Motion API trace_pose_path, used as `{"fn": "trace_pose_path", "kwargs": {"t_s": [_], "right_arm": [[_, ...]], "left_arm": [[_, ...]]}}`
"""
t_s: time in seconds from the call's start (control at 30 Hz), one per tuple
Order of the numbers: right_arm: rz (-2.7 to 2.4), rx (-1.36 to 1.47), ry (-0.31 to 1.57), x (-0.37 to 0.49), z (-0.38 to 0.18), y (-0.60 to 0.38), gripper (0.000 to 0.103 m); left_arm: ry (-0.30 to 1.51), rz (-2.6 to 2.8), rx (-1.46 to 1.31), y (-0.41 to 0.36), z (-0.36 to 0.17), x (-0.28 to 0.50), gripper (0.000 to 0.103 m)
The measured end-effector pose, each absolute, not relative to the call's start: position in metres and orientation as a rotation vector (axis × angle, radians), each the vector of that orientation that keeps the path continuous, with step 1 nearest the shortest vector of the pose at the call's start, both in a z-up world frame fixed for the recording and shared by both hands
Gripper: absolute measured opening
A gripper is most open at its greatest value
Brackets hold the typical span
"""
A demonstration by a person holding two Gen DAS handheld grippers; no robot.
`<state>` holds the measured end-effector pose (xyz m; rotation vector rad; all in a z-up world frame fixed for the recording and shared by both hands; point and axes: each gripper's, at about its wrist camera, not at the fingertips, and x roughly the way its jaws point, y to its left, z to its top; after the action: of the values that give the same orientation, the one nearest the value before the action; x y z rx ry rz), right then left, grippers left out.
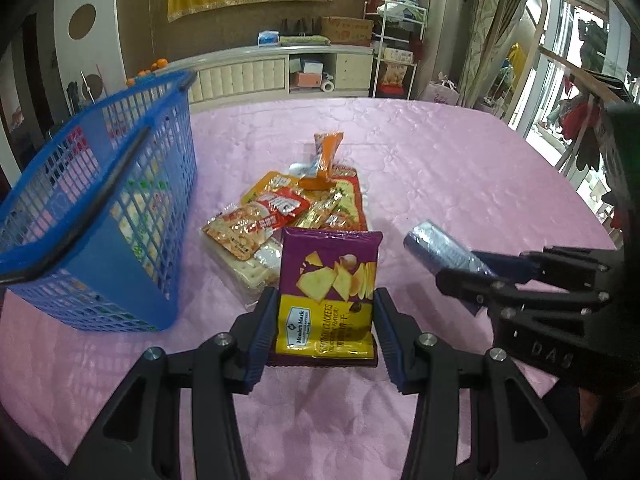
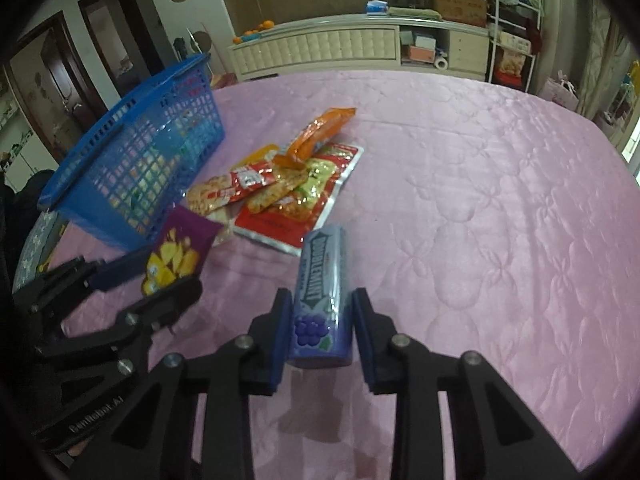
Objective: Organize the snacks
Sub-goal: 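Carry the chips bag to the basket with left tool while right tool carries gum tube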
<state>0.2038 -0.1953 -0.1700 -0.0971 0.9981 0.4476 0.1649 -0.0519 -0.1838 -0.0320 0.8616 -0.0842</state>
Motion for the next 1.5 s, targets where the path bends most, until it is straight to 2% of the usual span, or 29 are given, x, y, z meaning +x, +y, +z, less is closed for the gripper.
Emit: {"fn": "trace_pose_path", "kwargs": {"t_s": [0.2,0.57,0.93,1.23,1.5], "right_arm": [[0.439,-0.108,0.956,0.182,-0.15,-0.201,0.035],[0.455,-0.144,0.808,0.146,-0.076,-0.192,0.035],[0.528,-0.186,0.705,0.13,-0.021,-0.147,0.035],[0.601,-0.203,0.668,0.147,0.003,-0.095,0.035],[0.671,-0.229,0.687,0.162,-0.002,-0.046,0.035]], "left_arm": [[0.826,-0.087,-0.023,-0.054,-0.164,0.15,0.045],[0.721,-0.095,-0.027,-0.047,-0.114,0.125,0.045],[0.661,-0.067,-0.048,0.005,-0.068,0.118,0.045],[0.649,-0.015,-0.025,0.062,-0.047,0.123,0.045],[0.641,0.056,-0.047,0.11,-0.041,0.126,0.045]]}}
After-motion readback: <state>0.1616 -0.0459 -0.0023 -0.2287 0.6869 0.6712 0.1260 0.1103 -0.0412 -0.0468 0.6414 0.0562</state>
